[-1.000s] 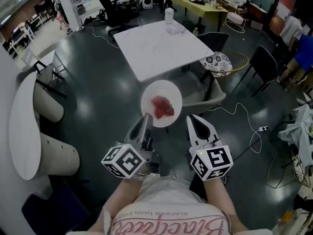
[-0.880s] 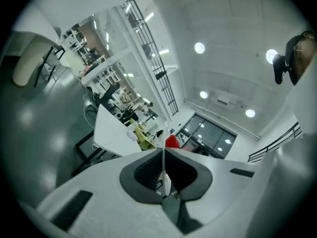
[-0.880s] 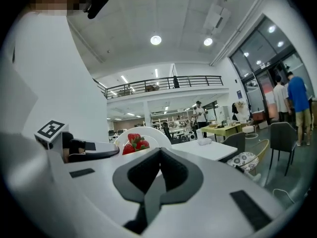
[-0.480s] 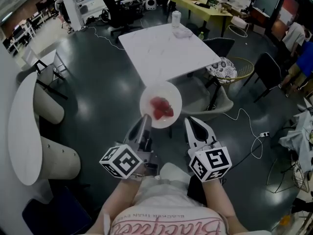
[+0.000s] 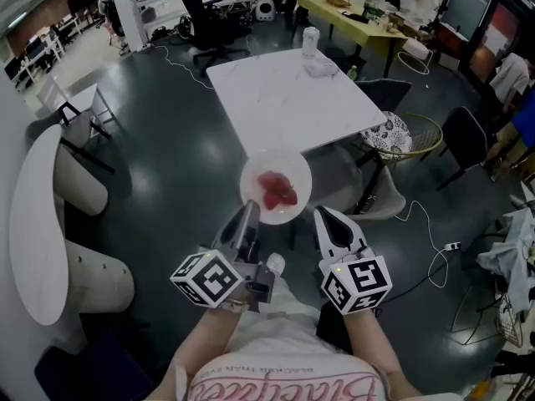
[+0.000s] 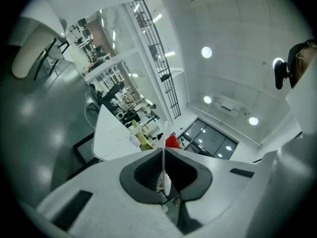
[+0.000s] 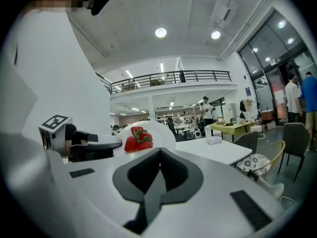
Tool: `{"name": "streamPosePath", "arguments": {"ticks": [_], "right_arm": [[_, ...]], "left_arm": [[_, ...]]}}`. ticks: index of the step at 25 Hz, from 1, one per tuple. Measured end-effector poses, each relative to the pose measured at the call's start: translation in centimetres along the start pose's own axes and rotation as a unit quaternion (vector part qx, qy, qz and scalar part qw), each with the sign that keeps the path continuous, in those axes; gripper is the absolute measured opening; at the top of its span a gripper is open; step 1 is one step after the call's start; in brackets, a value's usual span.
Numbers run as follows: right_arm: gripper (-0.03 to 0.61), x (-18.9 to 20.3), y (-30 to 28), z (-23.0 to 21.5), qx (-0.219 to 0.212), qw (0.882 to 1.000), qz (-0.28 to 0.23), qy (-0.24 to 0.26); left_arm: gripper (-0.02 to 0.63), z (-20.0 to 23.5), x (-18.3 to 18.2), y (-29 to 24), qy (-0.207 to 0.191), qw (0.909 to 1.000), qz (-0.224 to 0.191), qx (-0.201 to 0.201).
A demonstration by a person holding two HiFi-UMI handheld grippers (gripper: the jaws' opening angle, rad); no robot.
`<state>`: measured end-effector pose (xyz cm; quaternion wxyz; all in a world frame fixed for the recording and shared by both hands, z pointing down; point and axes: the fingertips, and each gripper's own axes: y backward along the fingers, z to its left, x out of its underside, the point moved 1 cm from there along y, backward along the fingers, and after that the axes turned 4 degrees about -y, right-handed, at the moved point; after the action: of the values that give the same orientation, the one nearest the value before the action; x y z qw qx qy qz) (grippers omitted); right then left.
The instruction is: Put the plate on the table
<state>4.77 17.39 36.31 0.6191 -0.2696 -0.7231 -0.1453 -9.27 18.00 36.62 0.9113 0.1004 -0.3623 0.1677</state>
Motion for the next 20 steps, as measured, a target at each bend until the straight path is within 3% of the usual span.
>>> {"name": "streamPosePath", "arguments": {"ticks": [20], "right_arm": [[0.003,-5.8,-20.2,-13.1,-0.001,1.0,-0.012,0.006]], "left_arm": [[0.014,7.8,-6.1,-22.3,0.007,1.0,0.004,-0.004]]}}
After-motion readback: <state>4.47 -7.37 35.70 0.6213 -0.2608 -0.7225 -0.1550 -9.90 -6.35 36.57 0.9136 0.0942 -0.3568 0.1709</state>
